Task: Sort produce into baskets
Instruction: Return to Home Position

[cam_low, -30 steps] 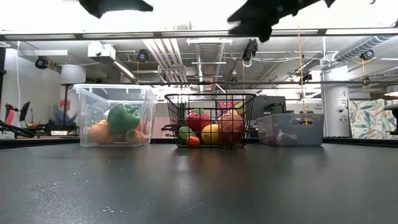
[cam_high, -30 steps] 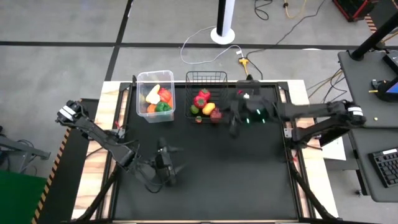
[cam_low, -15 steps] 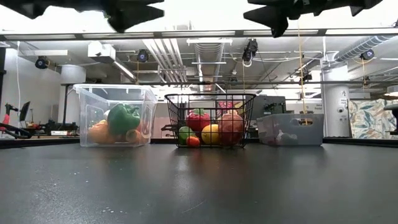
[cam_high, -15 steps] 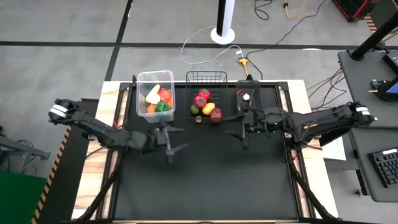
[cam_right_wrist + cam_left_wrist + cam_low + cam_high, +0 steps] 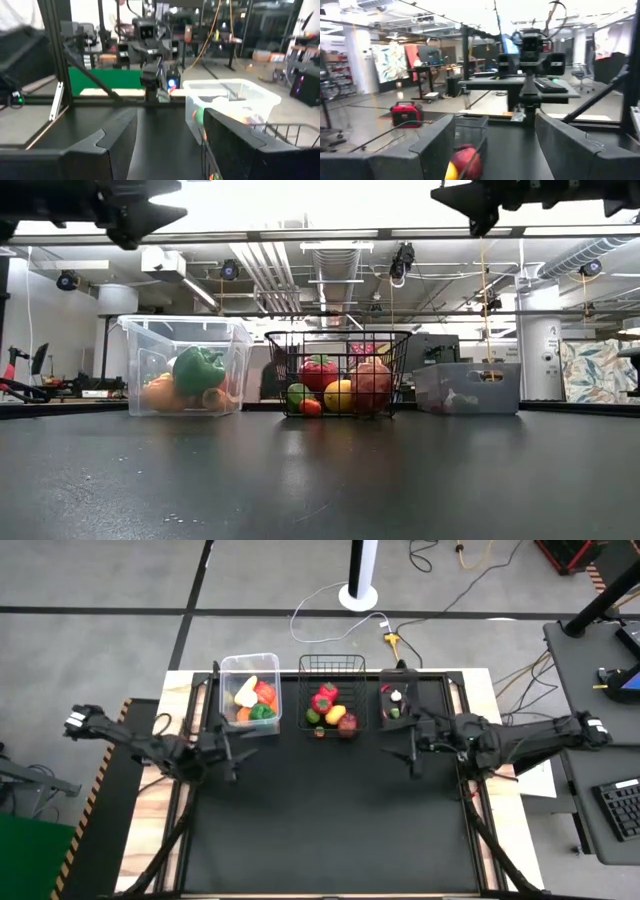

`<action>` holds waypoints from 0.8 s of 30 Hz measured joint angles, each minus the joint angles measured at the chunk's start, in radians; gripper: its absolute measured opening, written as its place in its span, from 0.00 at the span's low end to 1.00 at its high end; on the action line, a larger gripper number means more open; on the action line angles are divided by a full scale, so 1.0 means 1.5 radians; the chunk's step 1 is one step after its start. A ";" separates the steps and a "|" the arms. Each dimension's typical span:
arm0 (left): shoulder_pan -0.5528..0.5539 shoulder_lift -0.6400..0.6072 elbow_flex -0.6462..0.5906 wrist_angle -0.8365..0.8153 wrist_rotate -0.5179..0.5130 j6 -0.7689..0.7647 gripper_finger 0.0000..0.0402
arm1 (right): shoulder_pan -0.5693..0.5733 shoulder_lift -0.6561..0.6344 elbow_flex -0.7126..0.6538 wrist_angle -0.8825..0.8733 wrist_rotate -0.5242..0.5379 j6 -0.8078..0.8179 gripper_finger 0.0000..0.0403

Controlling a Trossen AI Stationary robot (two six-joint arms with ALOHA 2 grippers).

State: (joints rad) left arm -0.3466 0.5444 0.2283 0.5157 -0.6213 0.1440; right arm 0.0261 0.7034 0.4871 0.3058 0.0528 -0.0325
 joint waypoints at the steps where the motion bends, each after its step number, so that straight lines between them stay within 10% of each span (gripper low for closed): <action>1: 0.000 -0.027 0.000 -0.026 -0.009 -0.001 0.64 | 0.000 -0.014 -0.005 0.001 0.000 -0.004 0.54; 24: 0.055 -0.363 -0.041 -0.275 0.008 -0.008 0.64 | -0.024 -0.209 -0.099 0.036 -0.058 -0.029 0.54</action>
State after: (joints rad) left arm -0.2634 0.0004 0.1671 0.1040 -0.6088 0.1324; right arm -0.0093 0.3904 0.3384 0.3597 -0.0337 -0.0766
